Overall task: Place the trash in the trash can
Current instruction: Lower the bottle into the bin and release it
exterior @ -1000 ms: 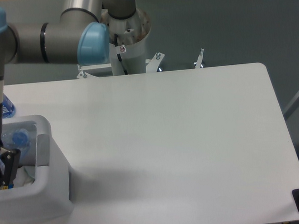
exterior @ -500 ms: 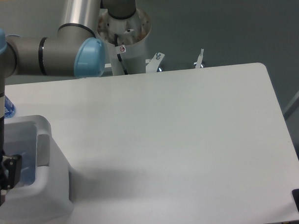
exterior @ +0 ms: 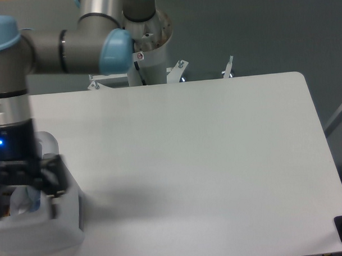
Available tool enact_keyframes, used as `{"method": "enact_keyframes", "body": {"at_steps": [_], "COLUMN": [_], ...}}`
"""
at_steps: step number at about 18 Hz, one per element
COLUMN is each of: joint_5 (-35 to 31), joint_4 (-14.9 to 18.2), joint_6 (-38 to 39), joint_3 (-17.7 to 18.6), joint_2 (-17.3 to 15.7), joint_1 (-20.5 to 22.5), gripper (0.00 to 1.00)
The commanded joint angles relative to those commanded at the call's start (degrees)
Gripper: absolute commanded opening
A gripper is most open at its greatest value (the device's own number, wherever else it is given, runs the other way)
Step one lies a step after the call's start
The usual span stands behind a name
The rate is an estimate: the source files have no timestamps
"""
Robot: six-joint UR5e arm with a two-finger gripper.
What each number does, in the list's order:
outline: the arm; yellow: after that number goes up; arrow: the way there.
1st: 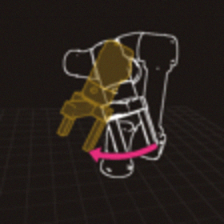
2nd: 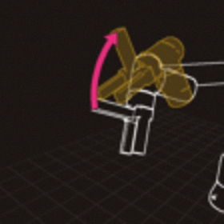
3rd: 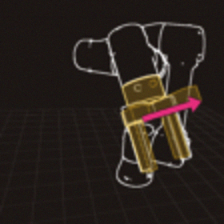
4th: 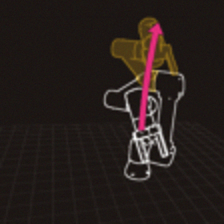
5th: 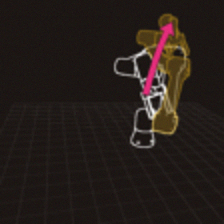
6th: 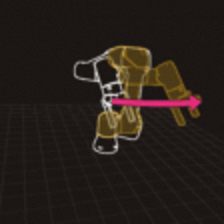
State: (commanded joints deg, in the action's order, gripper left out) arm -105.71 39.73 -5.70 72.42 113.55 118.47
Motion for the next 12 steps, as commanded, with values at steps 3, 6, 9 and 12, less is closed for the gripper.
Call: {"method": "enact_keyframes", "body": {"at_steps": [3,6,9,12], "joint_5": [-2.9,-3.9,-3.9,-3.5], "joint_4": [0.3,6.6,16.9,21.2], "joint_6": [-5.5,-13.7,-24.0,-28.5], "joint_3": [1.9,4.4,6.9,8.4], "joint_2": [-0.3,-2.8,-7.0,-9.6], "joint_1": [2.7,5.1,7.8,9.6], "gripper": [1.0,1.0,1.0,1.0]}}
